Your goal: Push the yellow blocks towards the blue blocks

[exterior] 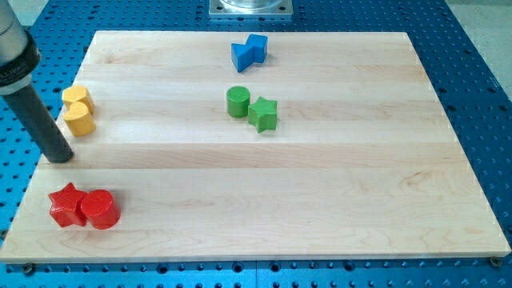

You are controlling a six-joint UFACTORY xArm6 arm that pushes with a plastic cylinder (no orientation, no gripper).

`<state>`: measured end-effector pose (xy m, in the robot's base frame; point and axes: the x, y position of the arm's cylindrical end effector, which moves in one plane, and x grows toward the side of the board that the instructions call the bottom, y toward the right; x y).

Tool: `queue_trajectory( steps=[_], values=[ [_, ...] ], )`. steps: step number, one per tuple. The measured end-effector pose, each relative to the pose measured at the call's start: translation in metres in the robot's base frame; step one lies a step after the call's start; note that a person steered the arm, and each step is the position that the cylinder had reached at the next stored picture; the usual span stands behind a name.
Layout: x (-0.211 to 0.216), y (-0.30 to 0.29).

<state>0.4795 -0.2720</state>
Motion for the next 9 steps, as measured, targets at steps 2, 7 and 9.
queue_trajectory(
  steps=[2,7,9],
  values=[
    [0.001,0.001],
    [0.011,0.058],
    [-0.058,0.039]
  ],
)
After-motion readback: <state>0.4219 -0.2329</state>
